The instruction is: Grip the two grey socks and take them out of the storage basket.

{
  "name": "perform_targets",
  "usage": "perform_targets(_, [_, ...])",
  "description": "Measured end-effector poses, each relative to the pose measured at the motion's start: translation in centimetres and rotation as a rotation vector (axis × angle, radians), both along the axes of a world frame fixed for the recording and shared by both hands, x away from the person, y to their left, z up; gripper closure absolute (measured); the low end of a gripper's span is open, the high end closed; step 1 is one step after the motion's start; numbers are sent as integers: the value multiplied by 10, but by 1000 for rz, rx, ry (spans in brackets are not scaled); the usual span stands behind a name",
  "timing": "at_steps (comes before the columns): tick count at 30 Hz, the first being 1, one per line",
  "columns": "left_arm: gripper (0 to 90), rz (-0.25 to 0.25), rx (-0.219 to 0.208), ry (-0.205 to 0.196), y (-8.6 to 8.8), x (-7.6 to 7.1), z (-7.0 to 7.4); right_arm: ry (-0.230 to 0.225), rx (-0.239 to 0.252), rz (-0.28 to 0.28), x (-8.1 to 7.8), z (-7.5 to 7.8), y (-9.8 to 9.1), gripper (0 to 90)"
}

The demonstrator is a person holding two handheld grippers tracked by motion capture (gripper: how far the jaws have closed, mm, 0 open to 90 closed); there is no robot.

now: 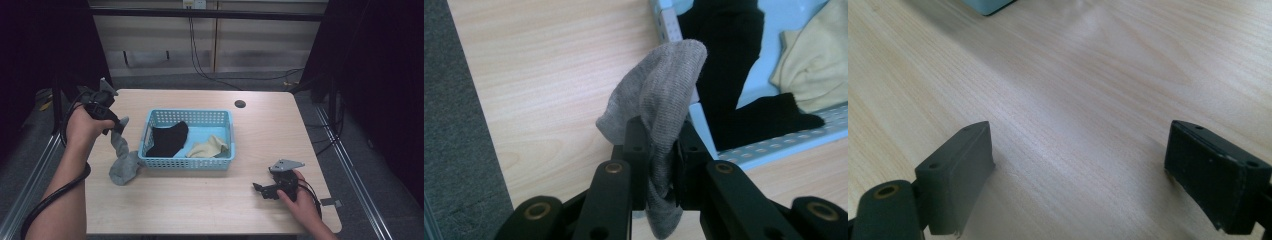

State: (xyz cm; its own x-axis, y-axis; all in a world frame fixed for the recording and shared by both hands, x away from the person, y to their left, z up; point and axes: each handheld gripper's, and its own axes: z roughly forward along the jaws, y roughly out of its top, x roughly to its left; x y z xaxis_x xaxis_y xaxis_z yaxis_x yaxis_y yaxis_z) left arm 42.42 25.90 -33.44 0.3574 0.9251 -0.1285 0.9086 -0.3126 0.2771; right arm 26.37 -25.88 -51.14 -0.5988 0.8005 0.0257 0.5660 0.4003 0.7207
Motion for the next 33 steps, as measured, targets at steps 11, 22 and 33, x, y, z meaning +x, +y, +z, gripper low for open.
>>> perform_targets(11, [781, 4, -9, 16, 0, 0, -34, 1, 0, 0, 0, 0, 0, 114])
perform_targets(22, [763, 13, -2, 40, 0, -3, -69, 1, -3, 2, 0, 0, 0, 114])
perform_targets(33, [709, 15, 3, 35, -1, -4, -78, 0, -3, 2, 0, 0, 0, 115])
